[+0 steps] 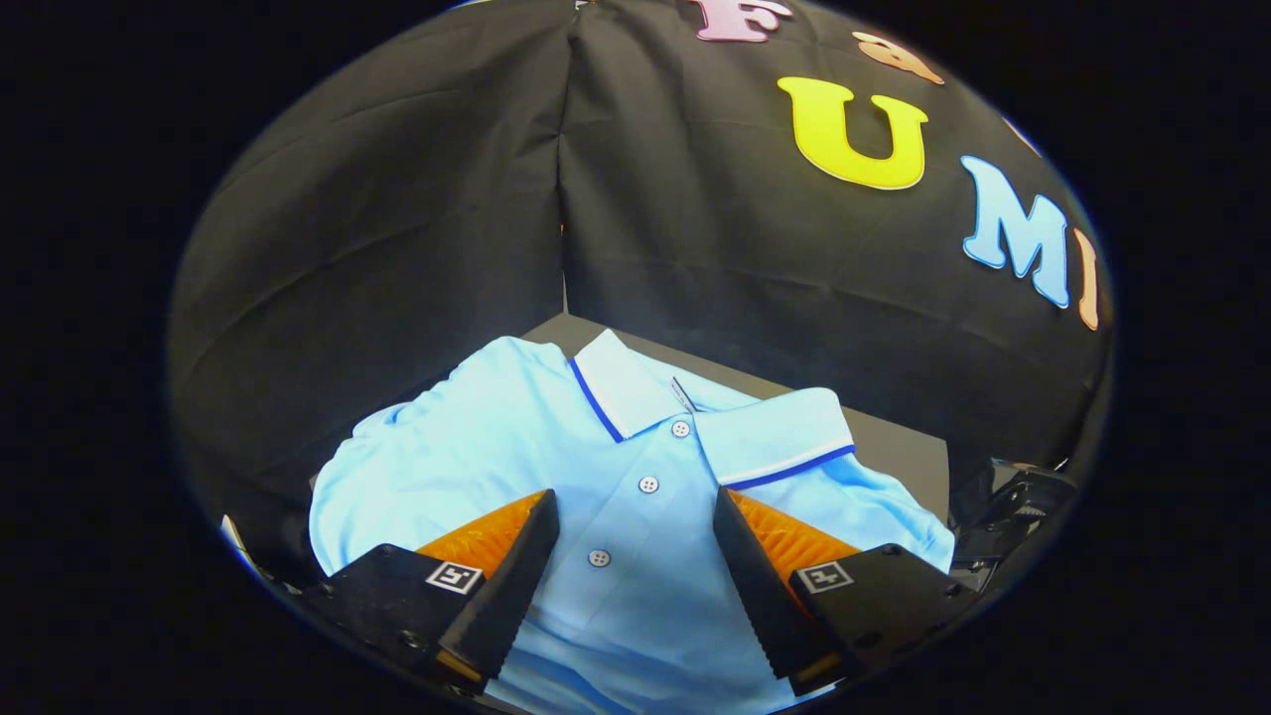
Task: Put the clothes into the washing machine and then close the washing machine lid.
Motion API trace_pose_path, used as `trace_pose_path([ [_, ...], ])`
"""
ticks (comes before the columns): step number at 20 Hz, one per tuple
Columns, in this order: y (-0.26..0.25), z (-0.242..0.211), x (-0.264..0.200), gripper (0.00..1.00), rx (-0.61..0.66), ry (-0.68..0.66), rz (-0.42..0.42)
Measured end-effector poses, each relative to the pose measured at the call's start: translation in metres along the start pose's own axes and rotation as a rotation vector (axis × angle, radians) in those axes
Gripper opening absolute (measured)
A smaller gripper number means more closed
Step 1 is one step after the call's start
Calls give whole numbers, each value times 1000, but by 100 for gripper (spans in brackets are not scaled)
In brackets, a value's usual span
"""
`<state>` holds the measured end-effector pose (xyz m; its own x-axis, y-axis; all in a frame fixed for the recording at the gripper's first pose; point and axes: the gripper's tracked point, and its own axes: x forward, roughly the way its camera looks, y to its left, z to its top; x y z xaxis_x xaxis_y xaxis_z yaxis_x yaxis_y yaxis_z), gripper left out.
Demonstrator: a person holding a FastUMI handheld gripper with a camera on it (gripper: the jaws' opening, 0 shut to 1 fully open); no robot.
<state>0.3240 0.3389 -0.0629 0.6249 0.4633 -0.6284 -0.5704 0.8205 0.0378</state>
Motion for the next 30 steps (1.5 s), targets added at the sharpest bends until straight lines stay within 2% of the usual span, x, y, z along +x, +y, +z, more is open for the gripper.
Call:
trace_pose_path([
  [4, 4, 3, 2, 91, -17, 1, 21],
  [6, 5, 1, 1, 59, -17, -9, 16],
  [8, 8, 3, 0, 59, -24, -15, 25],
  [11, 10, 5, 4, 22, -26, -46, 25],
  [12, 13, 1, 6, 3, -18, -44, 27],
  [18, 12, 14, -8, 3, 14, -100, 49],
  [23, 14, 33, -39, 3, 19, -207, 77],
  [30, 4, 45, -81, 3, 53, -287, 88],
])
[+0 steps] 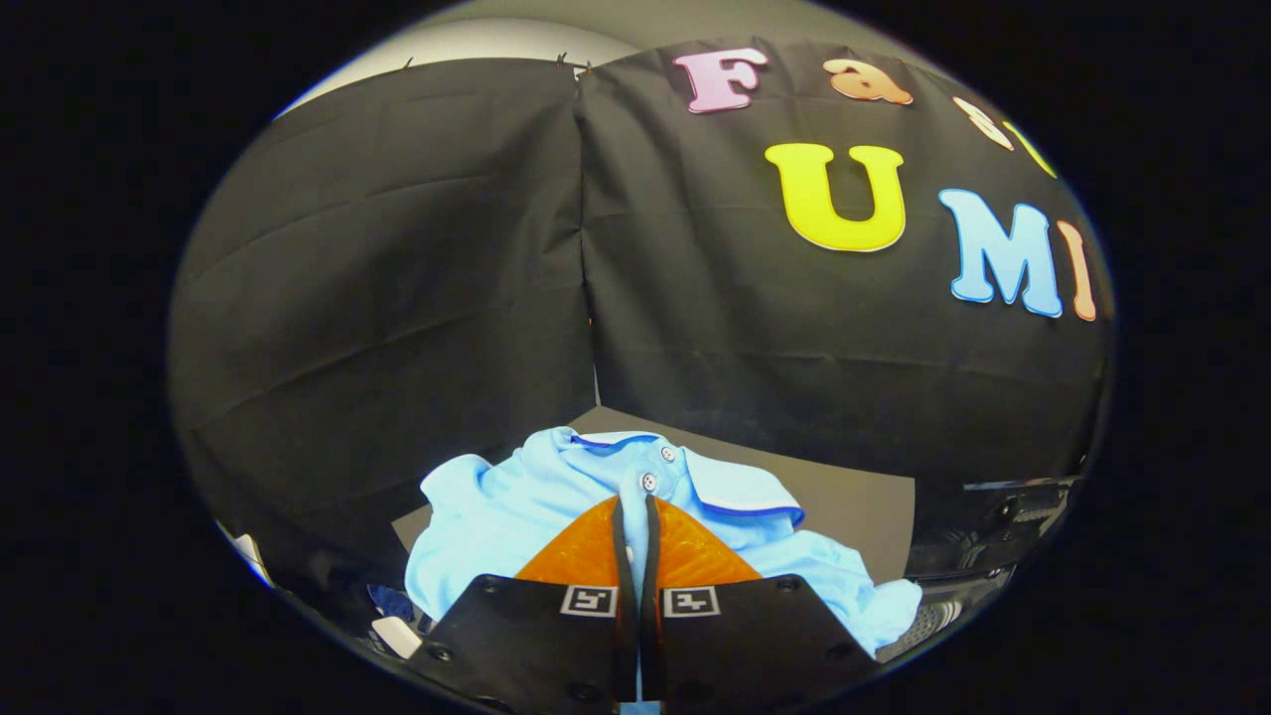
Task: Put the clothes into the washing machine and then close the washing machine lid.
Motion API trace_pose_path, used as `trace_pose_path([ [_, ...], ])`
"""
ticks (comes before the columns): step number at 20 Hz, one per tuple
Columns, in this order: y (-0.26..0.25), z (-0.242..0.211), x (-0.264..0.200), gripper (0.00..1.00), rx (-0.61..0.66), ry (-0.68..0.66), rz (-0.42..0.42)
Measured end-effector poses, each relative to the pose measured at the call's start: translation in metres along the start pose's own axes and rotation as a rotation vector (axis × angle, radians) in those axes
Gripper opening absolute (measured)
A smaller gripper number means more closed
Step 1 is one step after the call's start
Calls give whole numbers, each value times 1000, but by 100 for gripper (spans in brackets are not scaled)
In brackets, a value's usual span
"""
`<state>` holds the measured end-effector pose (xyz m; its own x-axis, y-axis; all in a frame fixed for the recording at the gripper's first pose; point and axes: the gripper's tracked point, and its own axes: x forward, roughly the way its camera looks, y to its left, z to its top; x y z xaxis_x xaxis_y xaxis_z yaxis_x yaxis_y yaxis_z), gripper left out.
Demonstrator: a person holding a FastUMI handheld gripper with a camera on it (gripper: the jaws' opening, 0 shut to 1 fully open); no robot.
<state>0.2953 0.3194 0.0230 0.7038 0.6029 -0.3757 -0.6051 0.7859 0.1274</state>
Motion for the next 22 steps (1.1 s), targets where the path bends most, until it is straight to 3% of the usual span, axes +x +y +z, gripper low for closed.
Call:
trace_pose_path([
  [8, -31, 25, -45, 3, 30, -74, -27],
  [22, -137, 10, -114, 3, 113, -117, -194],
])
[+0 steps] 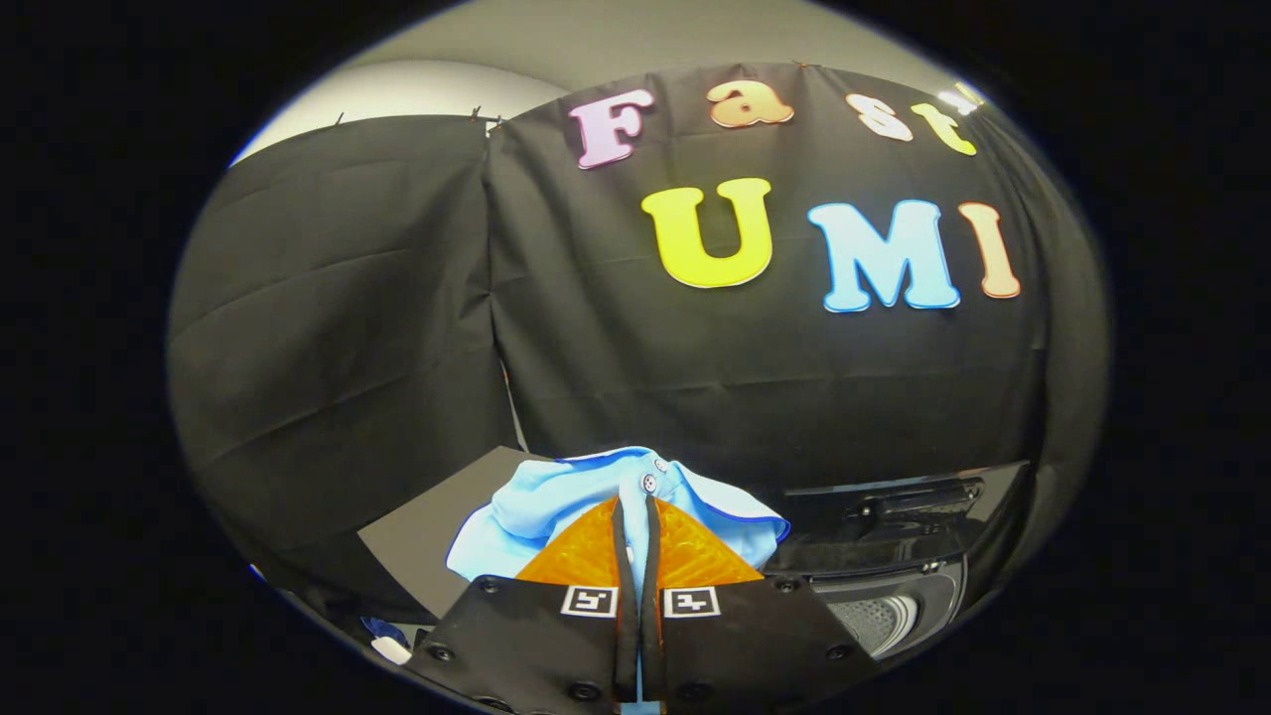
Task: Put the clothes into the washing machine and then close the washing machine lid.
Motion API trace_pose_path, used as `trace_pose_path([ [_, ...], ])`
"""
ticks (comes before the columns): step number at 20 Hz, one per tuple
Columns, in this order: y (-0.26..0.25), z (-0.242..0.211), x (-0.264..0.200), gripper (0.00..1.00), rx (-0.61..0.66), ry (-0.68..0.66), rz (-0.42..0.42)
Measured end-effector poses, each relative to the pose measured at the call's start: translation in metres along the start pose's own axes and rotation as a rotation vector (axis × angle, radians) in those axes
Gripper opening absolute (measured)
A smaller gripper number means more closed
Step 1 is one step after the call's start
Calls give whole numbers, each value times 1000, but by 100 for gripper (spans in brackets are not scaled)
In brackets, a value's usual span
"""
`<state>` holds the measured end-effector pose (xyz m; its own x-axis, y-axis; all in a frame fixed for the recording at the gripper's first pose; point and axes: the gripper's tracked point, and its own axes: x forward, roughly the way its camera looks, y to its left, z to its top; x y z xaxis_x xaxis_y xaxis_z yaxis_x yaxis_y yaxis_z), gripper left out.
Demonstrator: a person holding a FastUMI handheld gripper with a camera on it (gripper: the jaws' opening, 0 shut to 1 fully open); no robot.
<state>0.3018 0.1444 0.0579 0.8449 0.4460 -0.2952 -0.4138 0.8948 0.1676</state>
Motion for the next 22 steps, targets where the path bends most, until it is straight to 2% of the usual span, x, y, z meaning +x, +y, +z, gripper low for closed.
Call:
trace_pose_path([
  [14, -130, 1, -58, 3, 65, -40, -211],
  [22, -176, -14, -75, 3, 53, -28, -285],
])
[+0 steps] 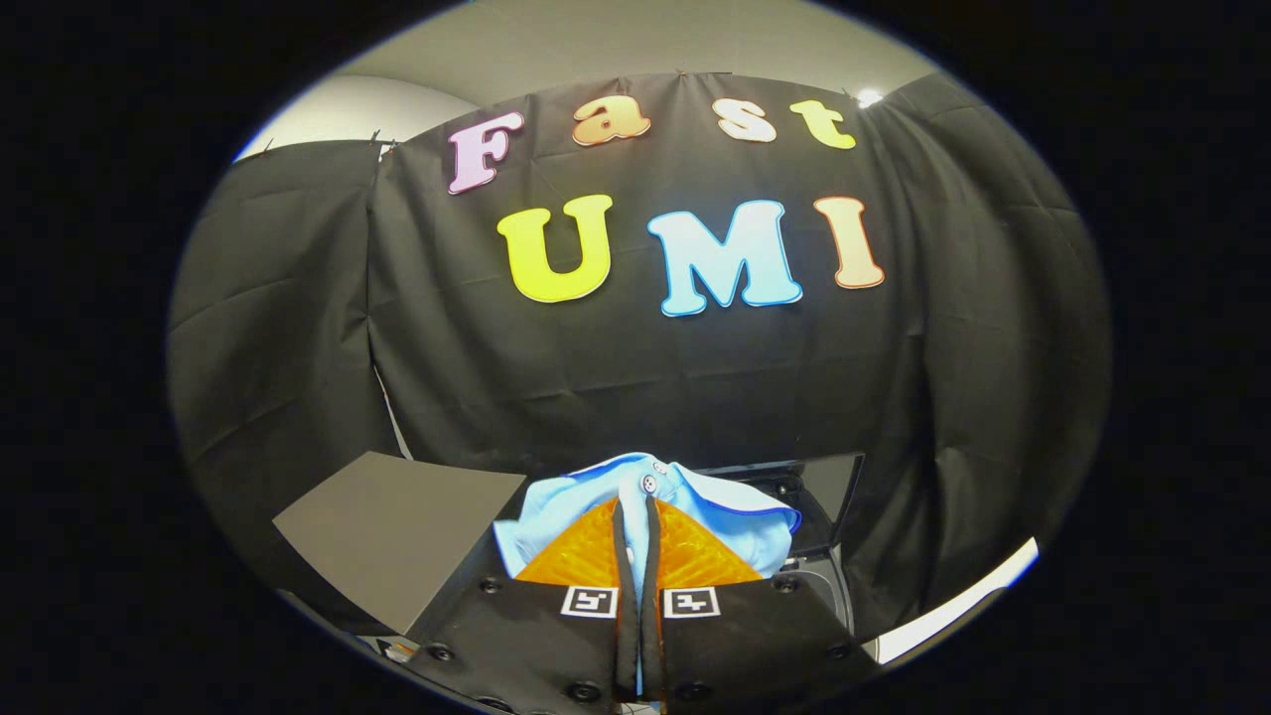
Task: Put the clothes into the washing machine and then close the washing machine lid.
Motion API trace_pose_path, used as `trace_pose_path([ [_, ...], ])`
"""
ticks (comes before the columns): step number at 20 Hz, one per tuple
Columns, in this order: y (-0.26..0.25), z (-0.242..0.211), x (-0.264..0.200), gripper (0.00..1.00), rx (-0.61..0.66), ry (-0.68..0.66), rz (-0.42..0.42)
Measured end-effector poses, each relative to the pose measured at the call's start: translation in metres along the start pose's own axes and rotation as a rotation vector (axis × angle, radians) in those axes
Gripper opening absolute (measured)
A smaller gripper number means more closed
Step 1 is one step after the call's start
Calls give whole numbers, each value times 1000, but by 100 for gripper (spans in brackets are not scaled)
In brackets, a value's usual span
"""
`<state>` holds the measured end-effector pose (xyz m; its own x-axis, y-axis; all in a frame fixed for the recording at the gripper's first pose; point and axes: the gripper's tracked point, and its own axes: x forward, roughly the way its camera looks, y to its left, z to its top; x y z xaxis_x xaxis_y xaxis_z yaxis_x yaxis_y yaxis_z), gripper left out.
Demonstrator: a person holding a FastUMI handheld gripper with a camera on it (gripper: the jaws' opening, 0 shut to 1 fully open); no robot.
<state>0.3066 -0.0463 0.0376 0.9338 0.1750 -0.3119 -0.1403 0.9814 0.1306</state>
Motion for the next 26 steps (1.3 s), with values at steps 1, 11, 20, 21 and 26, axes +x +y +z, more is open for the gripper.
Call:
trace_pose_path([
  [1, -4, -4, 1, 3, -12, 5, -6],
  [11, -33, -62, 37, 3, -59, 99, -65],
  [20, -49, -132, 73, 3, -58, 214, -112],
  [21, -51, -139, 76, 3, -54, 226, -118],
  [26, -64, -178, 86, 5, -22, 311, -151],
])
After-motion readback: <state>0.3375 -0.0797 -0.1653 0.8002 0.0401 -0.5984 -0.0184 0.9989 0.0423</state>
